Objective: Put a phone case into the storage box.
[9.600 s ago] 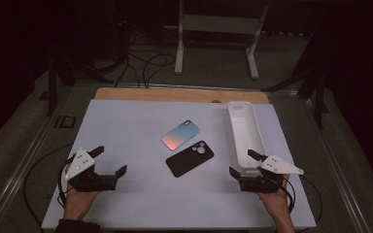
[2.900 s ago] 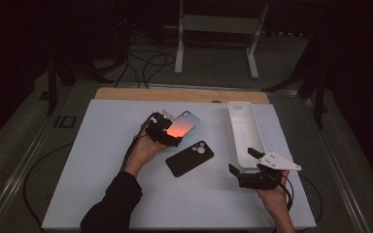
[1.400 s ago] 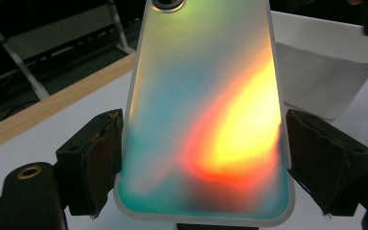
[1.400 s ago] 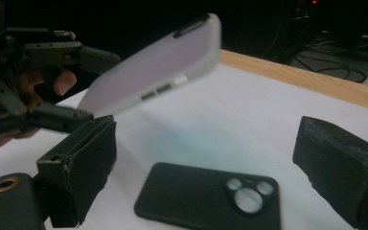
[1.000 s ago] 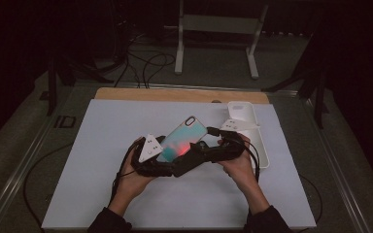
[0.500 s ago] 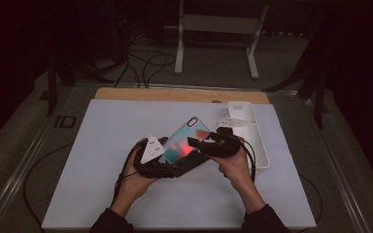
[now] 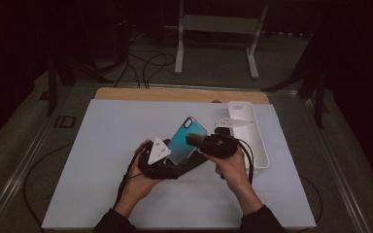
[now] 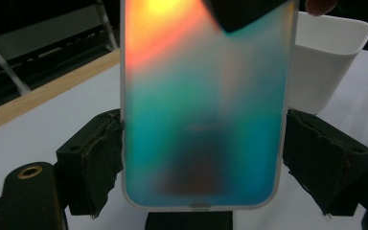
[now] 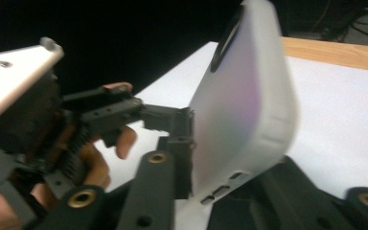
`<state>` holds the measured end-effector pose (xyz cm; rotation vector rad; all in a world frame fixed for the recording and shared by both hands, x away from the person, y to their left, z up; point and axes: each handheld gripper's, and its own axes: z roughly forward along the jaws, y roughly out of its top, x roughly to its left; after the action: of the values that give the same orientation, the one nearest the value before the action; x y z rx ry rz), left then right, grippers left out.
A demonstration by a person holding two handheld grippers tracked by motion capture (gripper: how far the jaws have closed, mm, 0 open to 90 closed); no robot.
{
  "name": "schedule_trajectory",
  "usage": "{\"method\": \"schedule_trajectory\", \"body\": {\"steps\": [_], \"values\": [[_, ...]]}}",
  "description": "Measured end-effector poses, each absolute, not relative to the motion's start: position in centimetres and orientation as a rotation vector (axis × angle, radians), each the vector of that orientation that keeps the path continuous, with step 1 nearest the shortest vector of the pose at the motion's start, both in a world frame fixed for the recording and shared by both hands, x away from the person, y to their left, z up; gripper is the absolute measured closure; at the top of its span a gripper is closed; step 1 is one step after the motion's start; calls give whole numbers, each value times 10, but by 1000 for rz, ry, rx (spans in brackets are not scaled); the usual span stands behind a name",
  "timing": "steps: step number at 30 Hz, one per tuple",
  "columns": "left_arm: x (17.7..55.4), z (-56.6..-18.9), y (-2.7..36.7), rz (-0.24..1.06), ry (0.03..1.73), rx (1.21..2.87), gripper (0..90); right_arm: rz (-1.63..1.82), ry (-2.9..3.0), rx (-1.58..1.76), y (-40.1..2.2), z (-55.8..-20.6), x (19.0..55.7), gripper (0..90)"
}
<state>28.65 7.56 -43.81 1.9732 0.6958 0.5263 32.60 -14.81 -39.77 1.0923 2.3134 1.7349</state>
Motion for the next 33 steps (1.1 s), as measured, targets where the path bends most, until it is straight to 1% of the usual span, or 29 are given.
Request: {"method": "schedule_trajectory", "body": {"steps": [2,4,6,7,8,11,12,13,18,22,33], "values": [[287,-439,76,520,693,1978,170,1725,2324,1072,-146,-396,325,805],[289,-439,76,480,705,1984,167,1712,2324,1061,-145,-396,323,811],[290,-440,75,478,710,1988,168,1706,2327,1058,-144,-396,323,814],[290,-443,73,495,712,2021,168,1697,2325,1059,-143,-396,322,819],[290,-444,73,492,709,2022,151,1666,2310,1066,-142,-396,322,822],[290,-444,74,469,714,2017,150,1651,2310,1061,-142,-396,322,827],[291,-444,76,458,717,2008,150,1643,2304,1057,-142,-396,322,858],[292,-443,78,448,724,1996,149,1649,2303,1059,-143,-395,322,859],[295,-440,88,378,734,1951,150,1664,2286,1043,-148,-392,321,859],[296,-439,94,298,718,1926,154,1720,2277,1009,-152,-388,320,858],[295,-443,89,147,631,1943,163,1914,2291,793,-153,-381,312,856]]}}
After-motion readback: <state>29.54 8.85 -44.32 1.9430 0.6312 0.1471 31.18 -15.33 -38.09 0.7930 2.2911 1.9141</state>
